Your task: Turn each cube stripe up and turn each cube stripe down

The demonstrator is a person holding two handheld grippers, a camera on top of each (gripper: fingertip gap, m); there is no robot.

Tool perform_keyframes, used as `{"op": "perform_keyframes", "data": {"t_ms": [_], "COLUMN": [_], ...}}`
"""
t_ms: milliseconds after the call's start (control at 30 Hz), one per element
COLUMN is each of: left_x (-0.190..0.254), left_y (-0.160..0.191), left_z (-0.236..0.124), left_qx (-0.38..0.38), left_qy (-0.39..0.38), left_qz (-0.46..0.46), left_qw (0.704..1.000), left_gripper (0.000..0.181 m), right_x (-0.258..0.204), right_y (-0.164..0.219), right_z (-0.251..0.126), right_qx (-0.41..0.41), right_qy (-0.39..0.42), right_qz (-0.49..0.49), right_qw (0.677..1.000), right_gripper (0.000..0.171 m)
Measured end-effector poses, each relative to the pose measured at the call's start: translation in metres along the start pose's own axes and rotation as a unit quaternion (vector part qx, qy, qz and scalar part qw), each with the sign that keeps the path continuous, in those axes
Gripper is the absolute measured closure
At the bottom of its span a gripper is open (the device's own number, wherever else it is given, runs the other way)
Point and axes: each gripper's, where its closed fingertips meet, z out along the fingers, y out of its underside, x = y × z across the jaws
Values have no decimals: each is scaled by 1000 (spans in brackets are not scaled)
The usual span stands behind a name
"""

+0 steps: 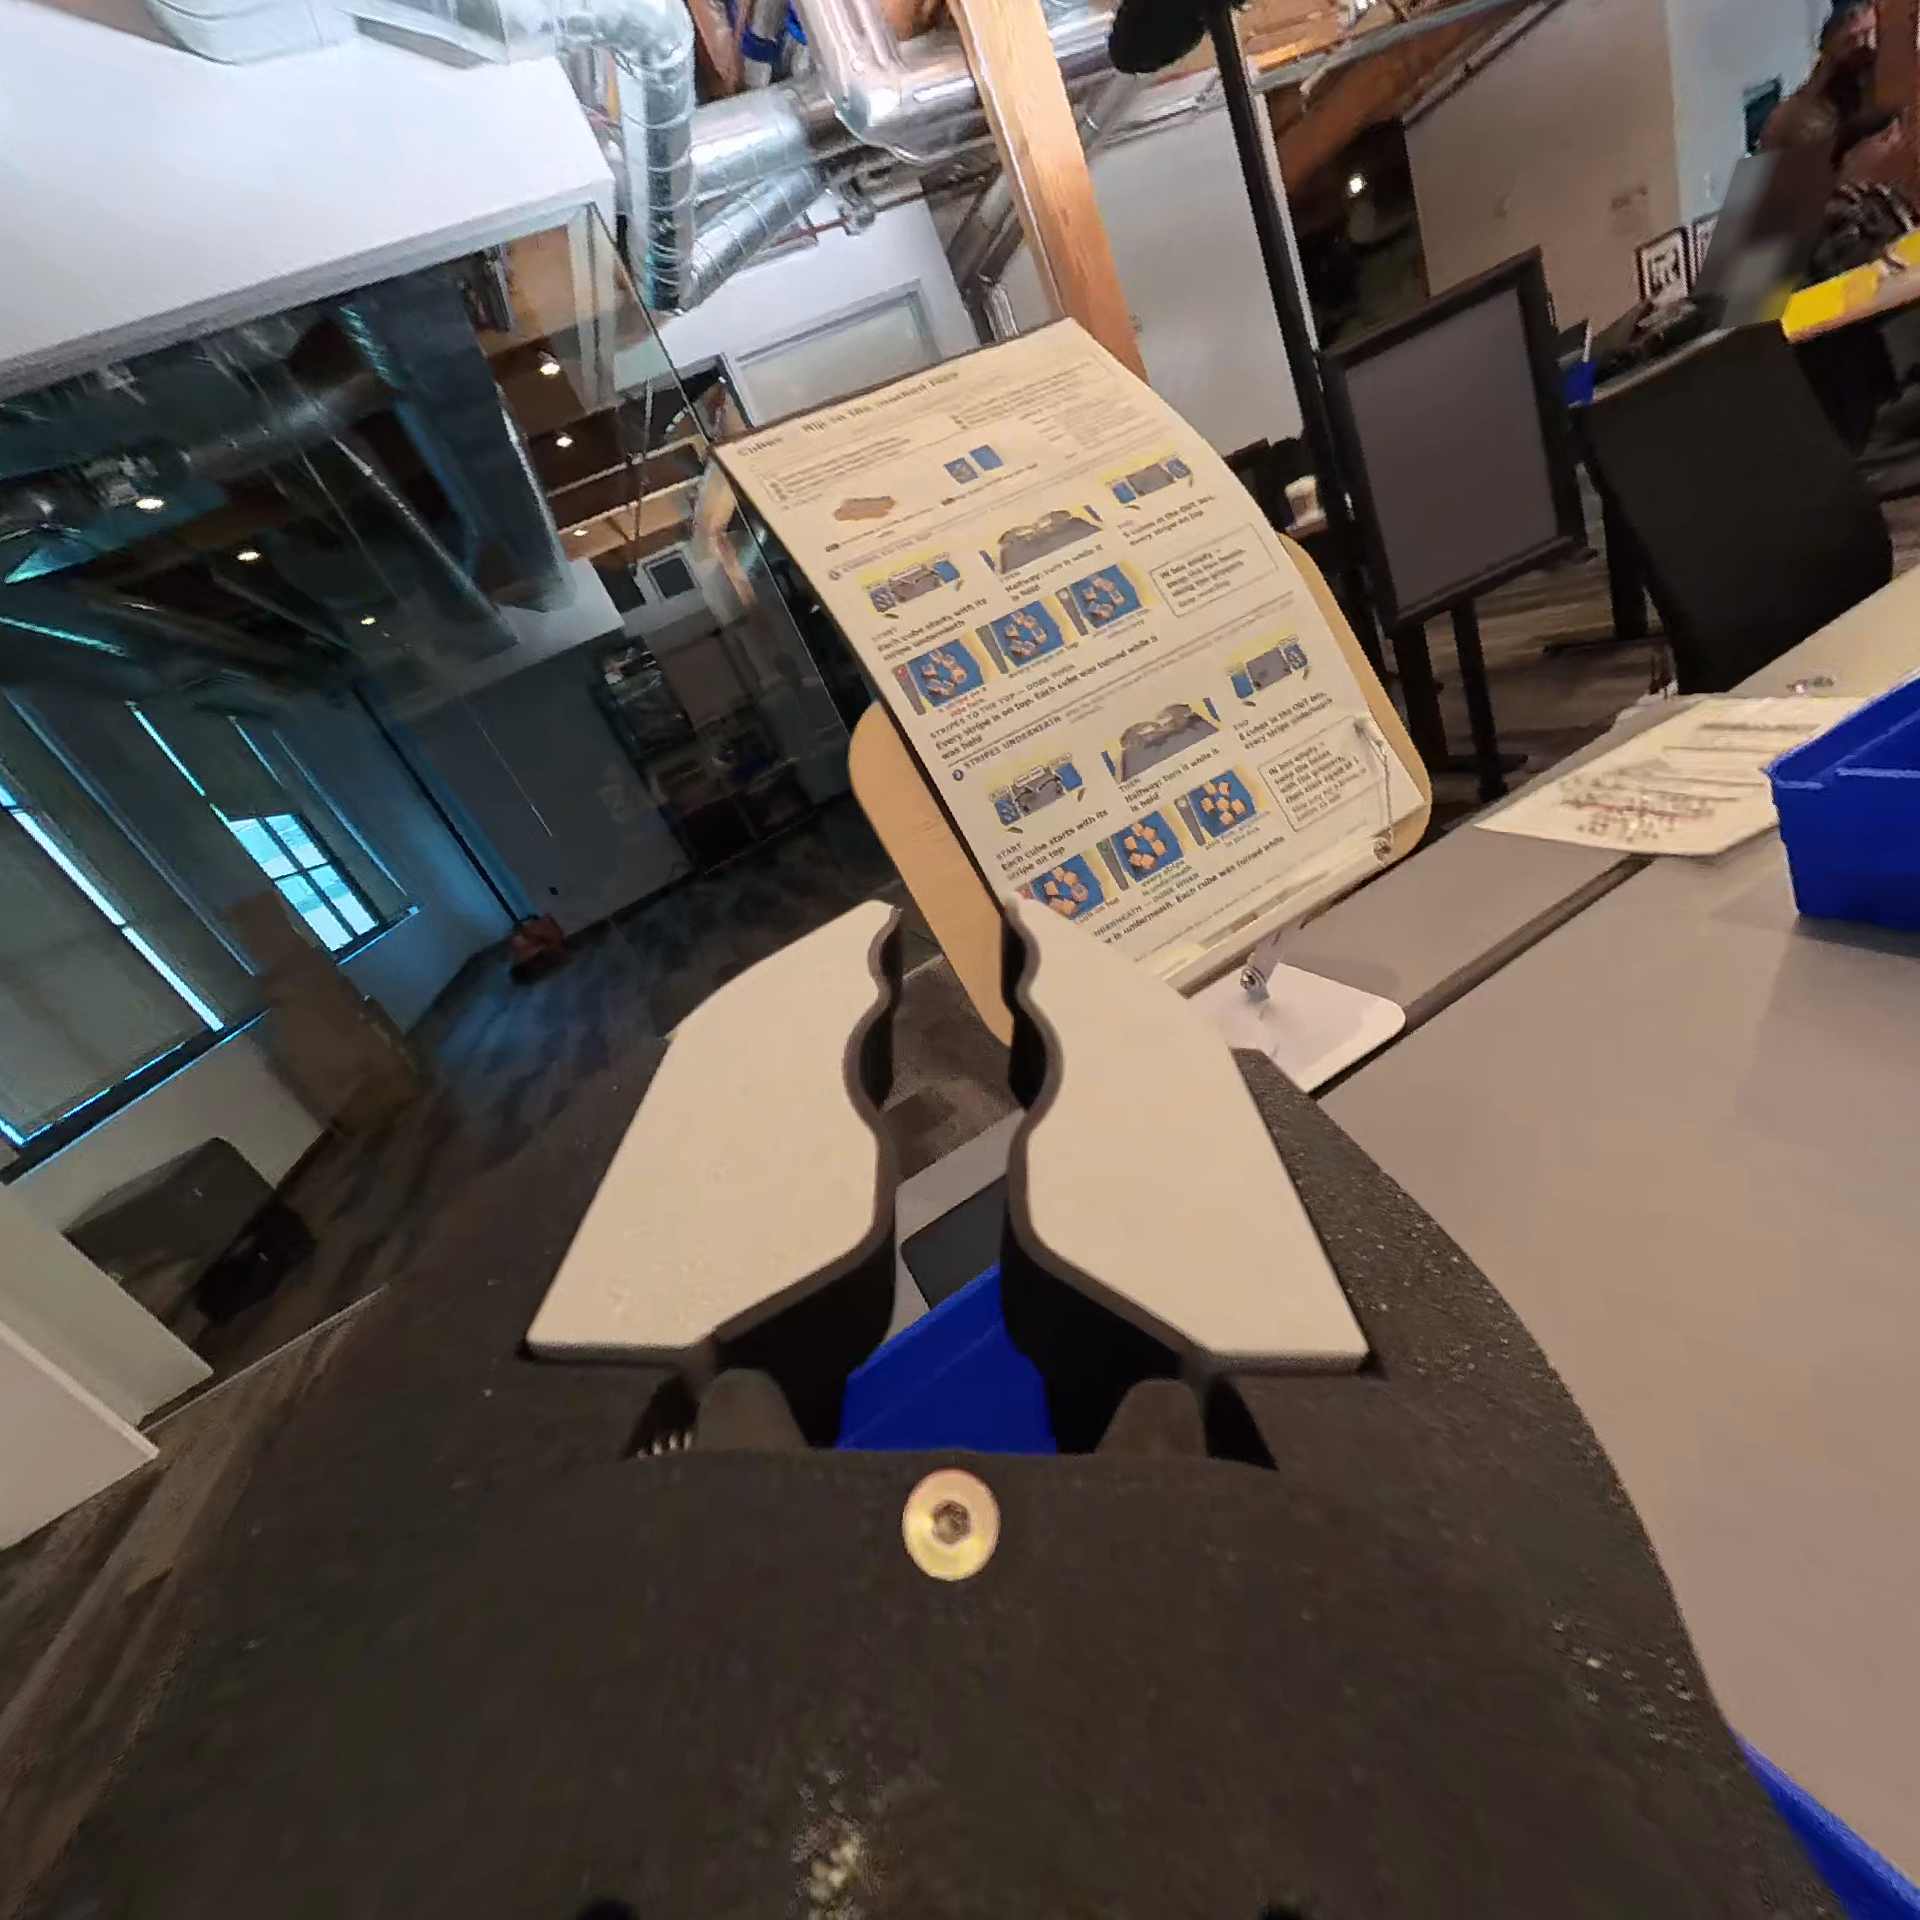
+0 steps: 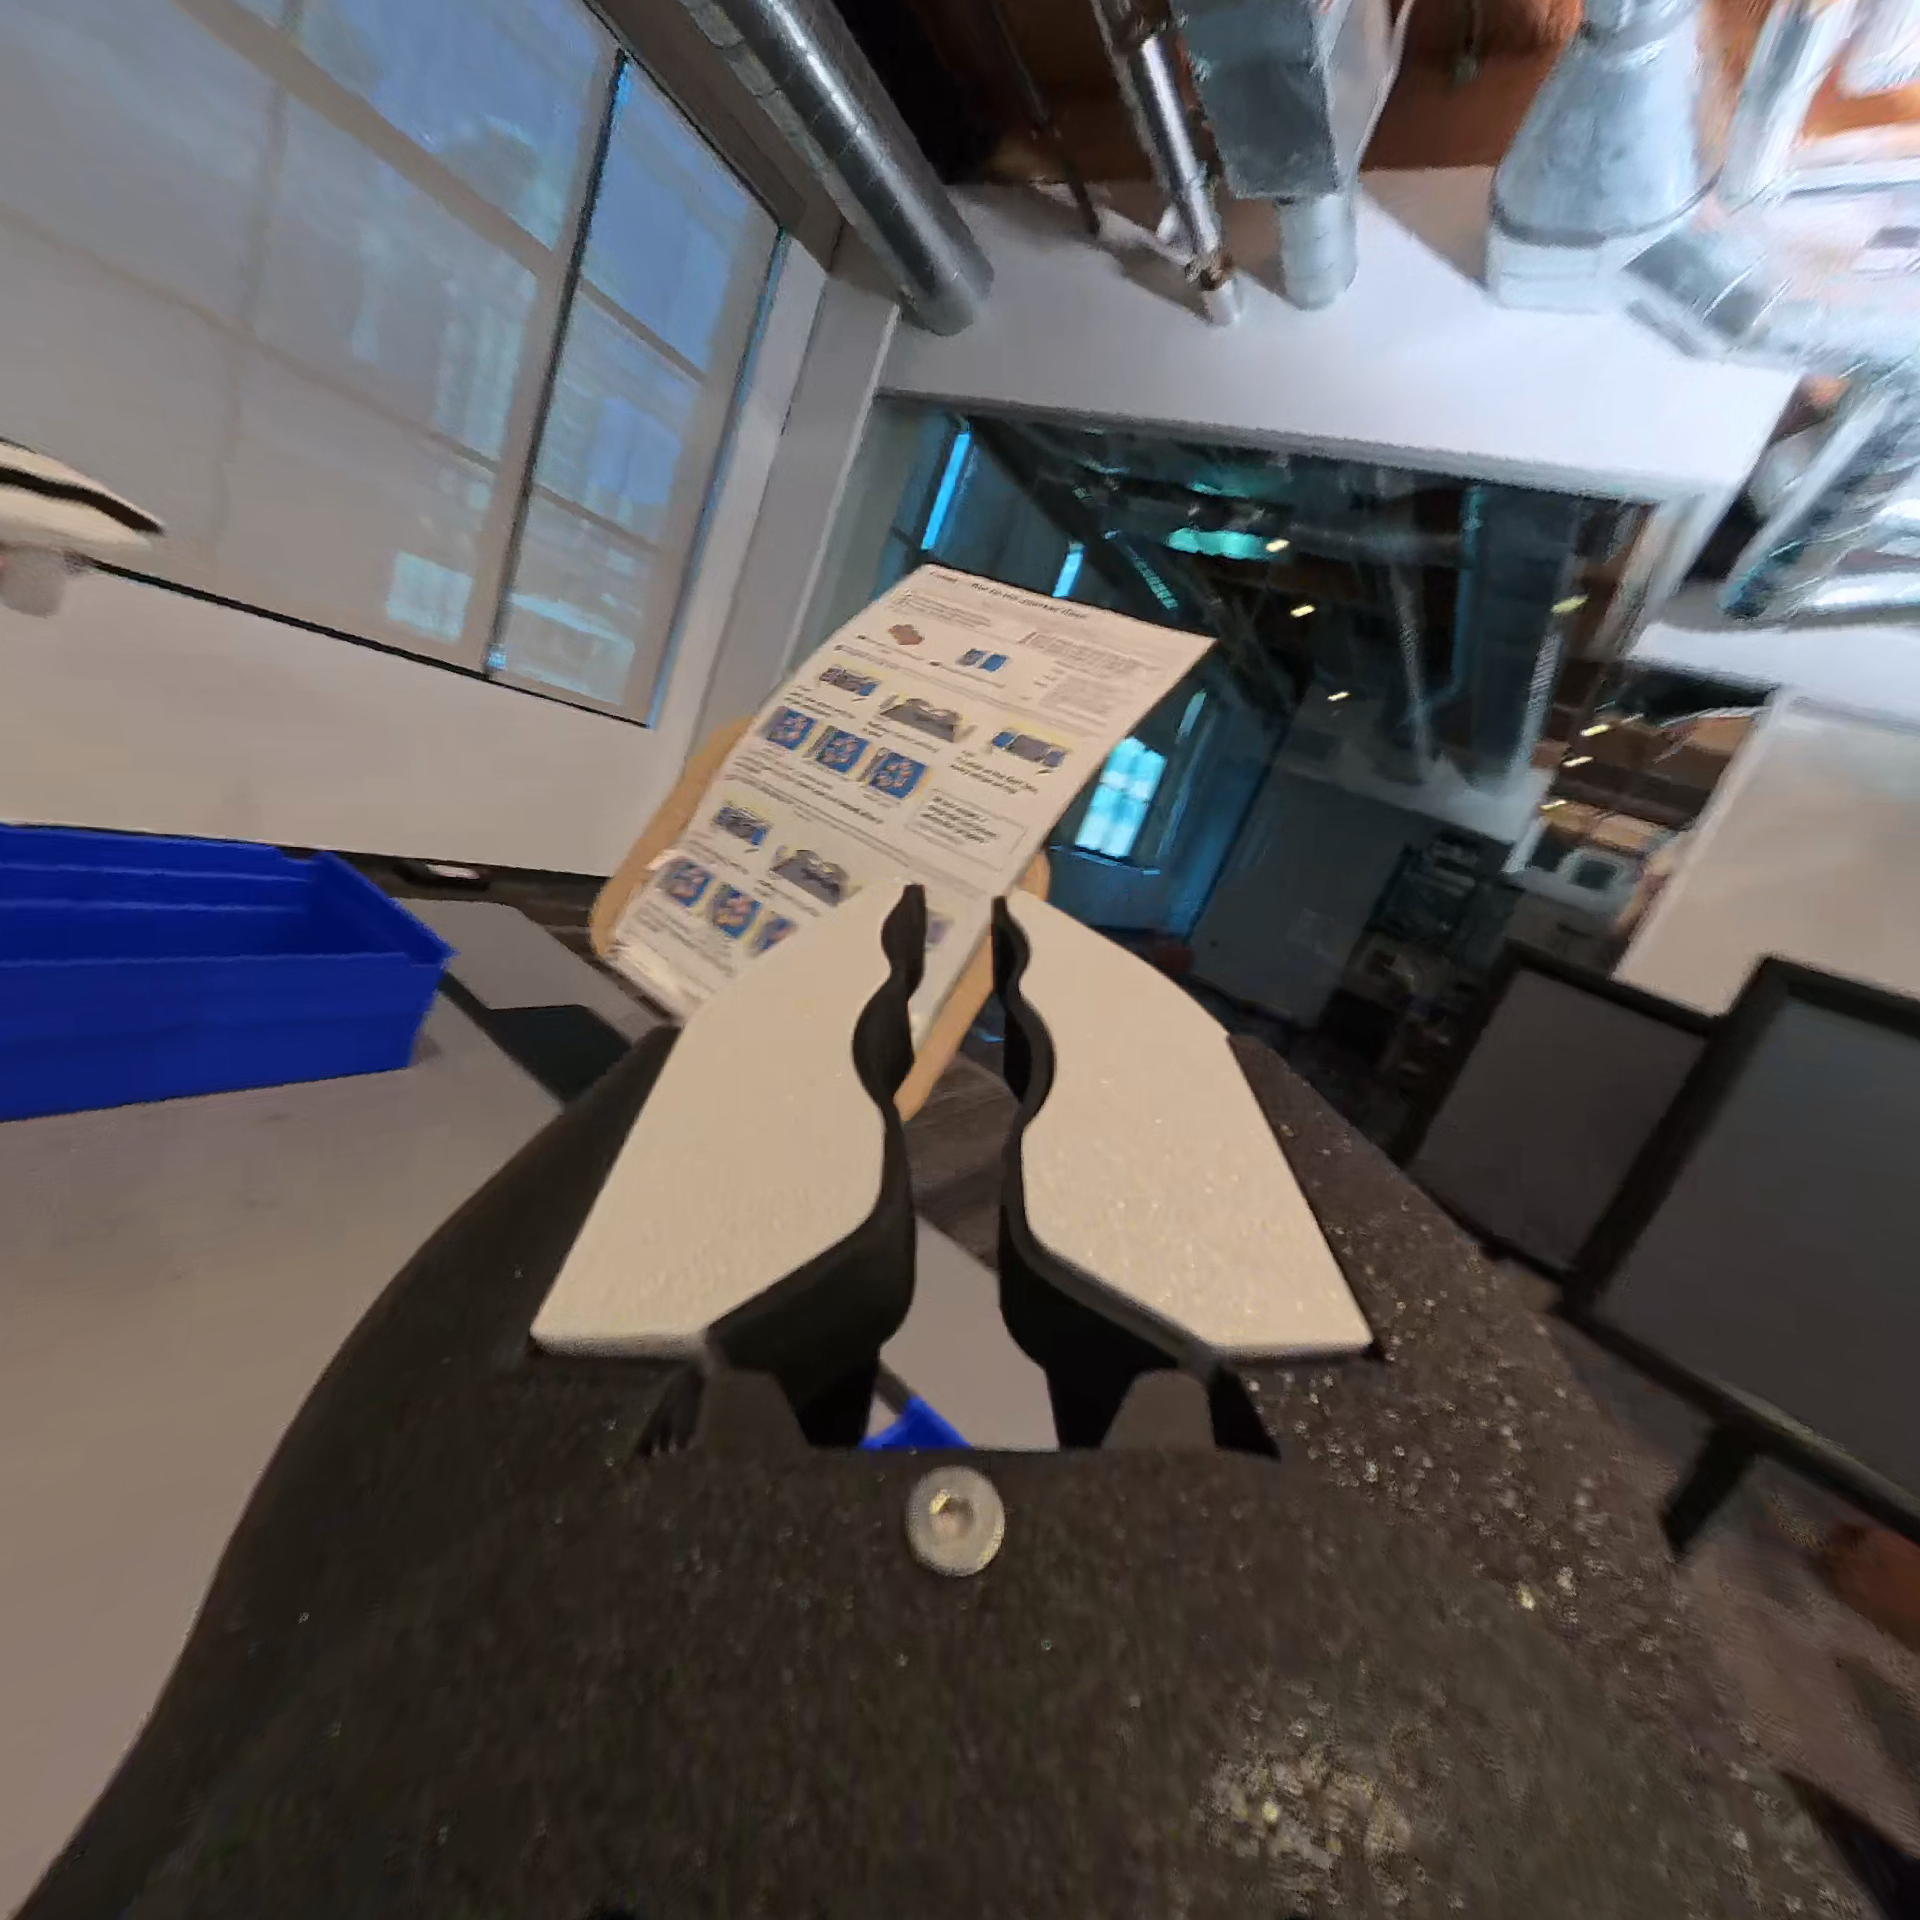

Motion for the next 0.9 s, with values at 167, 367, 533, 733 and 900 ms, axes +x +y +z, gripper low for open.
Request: {"op": "perform_keyframes", "data": {"t_ms": [167,367,533,733,900], "left_x": [17,21,4,-57,-60], "left_y": [4,7,24,113,151], "left_z": [8,11,2,-47,-65], "left_qx": [-16,-13,-69,-336,-401], "left_qy": [27,42,24,-93,-81], "left_qz": [29,28,6,-3,-101], "left_qw": [999,999,997,937,907], "left_gripper": [175,181,181,181,162], "right_x": [4,3,11,85,86], "right_y": [13,8,20,122,176], "right_z": [6,3,-3,-80,-124], "right_qx": [-8,-14,-68,-445,-560], "right_qy": [-6,10,31,199,185], "right_qz": [45,-7,-33,-110,-6], "right_qw": [999,1000,997,866,808], "right_gripper": [170,171,171,151,135]}}
